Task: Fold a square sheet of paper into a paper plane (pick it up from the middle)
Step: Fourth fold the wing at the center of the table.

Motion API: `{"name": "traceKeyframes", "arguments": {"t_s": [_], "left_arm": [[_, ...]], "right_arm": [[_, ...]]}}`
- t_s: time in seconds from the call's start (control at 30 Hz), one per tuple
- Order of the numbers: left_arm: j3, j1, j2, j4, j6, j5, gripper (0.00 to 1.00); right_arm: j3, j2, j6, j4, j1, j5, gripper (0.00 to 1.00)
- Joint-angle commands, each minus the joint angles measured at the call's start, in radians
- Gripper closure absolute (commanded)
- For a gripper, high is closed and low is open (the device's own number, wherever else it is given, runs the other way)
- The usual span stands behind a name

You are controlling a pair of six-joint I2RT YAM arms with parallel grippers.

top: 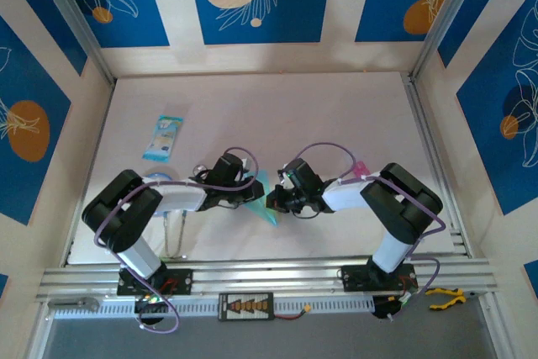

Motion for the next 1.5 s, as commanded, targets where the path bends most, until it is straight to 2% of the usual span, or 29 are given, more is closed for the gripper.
{"name": "traceKeyframes", "arguments": {"t_s": [0.0,0.13,0.3,0.5,1.17,1.47], "left_arm": [[-0.016,-0.018,-0.002,-0.003,0.012,0.069,0.84],[-0.017,-0.028,0.060,0.042,-0.007,0.097,0.87],[-0.015,-0.015,0.107,0.012,-0.007,0.019,0.89],[-0.004,0.043,0.167,0.009,0.010,0.013,0.90],[0.172,0.246,0.197,-0.205,0.150,-0.005,0.90],[0.242,0.325,0.203,-0.262,0.200,0.024,0.89]], "right_arm": [[-0.041,0.019,-0.029,-0.126,-0.007,0.025,0.99],[-0.043,0.018,-0.035,-0.130,-0.013,0.022,0.99],[-0.054,0.018,-0.044,-0.135,-0.014,0.022,0.99],[-0.060,0.022,-0.070,-0.174,-0.014,0.038,1.00],[-0.081,-0.010,-0.095,-0.199,-0.016,0.044,1.00],[-0.089,-0.023,-0.106,-0.195,-0.022,0.036,1.00]]}}
